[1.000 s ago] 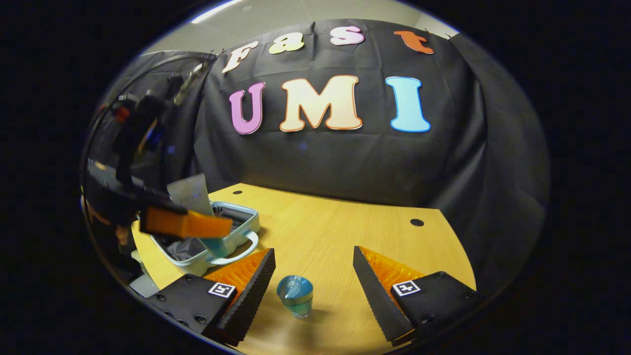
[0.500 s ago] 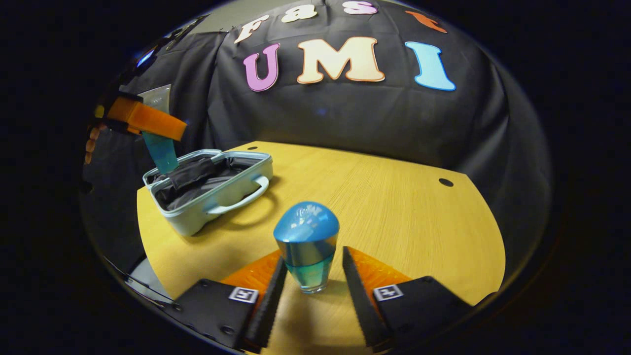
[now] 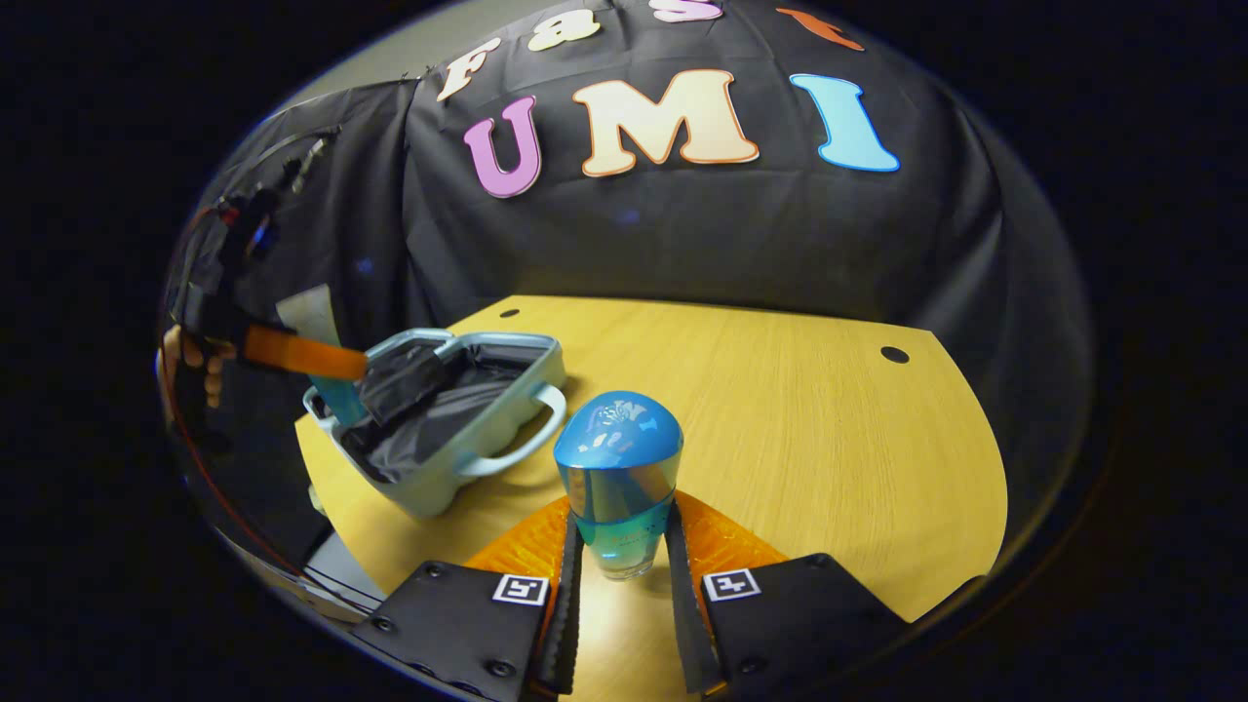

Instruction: First open the suitcase, pack the skin care products into it, and then close the suitcase.

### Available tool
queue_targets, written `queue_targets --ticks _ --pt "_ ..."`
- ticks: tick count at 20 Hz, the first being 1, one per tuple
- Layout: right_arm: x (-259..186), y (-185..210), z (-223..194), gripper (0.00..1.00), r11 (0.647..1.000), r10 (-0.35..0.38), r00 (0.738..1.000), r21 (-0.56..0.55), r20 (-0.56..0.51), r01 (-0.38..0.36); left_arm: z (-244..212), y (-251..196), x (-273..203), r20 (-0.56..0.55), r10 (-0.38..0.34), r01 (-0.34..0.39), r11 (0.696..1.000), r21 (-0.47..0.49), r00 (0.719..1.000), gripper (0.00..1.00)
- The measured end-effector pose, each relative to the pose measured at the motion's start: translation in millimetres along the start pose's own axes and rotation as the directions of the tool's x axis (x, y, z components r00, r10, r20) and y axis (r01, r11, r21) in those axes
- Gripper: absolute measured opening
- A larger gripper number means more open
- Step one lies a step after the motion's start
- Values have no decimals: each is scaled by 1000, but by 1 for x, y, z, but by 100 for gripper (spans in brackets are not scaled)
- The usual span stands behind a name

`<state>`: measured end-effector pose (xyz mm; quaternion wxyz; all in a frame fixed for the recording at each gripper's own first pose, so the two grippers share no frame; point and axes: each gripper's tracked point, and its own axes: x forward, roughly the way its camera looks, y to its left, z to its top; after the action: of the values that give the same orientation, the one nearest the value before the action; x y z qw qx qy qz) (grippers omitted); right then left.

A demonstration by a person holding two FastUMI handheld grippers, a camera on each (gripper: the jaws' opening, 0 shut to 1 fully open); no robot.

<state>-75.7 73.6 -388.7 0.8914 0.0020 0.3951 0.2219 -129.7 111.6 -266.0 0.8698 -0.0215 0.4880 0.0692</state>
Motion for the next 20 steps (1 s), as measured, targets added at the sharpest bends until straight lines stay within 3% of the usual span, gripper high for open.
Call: queue_targets --ticks 9,13,16,18,19,20 --pt "-12 71 53 43 999 44 999 28 20 -44 -55 40 71 -263 -61 46 997 -60 963 14" --pt "-8 106 56 41 993 113 994 21 -14 -113 -69 39 94 -322 -107 84 993 -84 941 18" --pt "2 126 56 41 989 145 989 46 -35 -144 -58 40 106 -288 -124 109 992 -70 949 14" --pt "12 138 57 43 987 157 986 46 -53 -155 -52 40 111 -264 -144 130 989 -68 954 23" --pt "17 143 58 43 986 162 985 46 -59 -160 -48 37 112 -252 -162 148 986 -74 954 21" --pt "23 149 59 43 985 169 983 49 -65 -166 -45 34 113 -237 -175 162 984 -73 956 40"
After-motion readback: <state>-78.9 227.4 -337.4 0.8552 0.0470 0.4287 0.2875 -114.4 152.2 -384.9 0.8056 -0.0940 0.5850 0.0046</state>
